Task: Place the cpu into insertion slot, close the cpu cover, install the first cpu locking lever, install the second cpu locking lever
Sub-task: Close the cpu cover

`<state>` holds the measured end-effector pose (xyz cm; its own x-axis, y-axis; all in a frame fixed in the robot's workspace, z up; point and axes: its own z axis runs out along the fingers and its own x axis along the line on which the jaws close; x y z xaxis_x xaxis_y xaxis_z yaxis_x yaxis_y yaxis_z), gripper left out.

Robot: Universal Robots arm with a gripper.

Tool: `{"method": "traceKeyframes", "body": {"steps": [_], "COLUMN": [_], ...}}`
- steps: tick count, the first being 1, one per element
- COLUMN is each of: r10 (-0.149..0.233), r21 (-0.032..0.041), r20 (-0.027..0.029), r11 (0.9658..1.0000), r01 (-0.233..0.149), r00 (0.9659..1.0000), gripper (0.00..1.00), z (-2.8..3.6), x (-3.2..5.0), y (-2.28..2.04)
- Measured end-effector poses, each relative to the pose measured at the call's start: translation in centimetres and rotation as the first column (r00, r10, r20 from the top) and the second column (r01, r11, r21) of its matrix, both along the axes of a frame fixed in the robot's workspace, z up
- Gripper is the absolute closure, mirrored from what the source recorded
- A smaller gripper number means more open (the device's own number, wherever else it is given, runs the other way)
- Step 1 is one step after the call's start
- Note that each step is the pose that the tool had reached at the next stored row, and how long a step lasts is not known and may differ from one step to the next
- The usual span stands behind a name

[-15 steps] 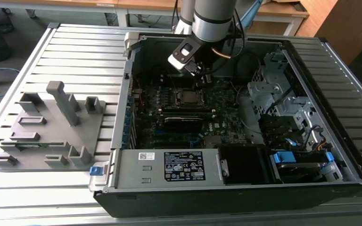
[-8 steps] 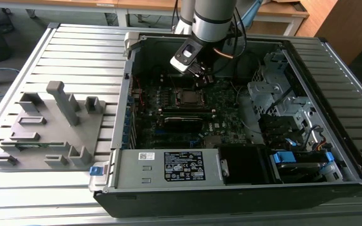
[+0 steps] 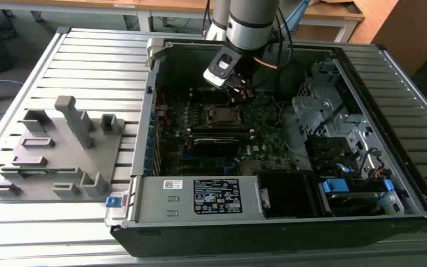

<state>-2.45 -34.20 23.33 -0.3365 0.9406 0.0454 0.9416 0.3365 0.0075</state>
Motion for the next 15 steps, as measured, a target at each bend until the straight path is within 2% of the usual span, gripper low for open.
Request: {"method": "traceKeyframes", "body": {"steps": [3,7,11,13,15], "r10": [0.056,0.127,0.199,0.234,0.270], "r21": [0.0000,-0.0001,0.0000,-0.0001,0.0000], "r20": [0.0000,0.0000,0.0000,0.0000,0.0000], "r11": [0.9985,0.9919,0.9799,0.9721,0.9628], "r01": [-0.056,-0.127,-0.199,-0.234,-0.270], "r00": [0.9985,0.9919,0.9799,0.9721,0.9628], "gripper": [0.89,0.89,0.89,0.89,0.89], "z": [-0.01,-0.03,-0.05,-0.06,-0.06], "x": [0.00,0.00,0.00,0.00,0.00], "y": [0.00,0.00,0.00,0.00,0.00]}}
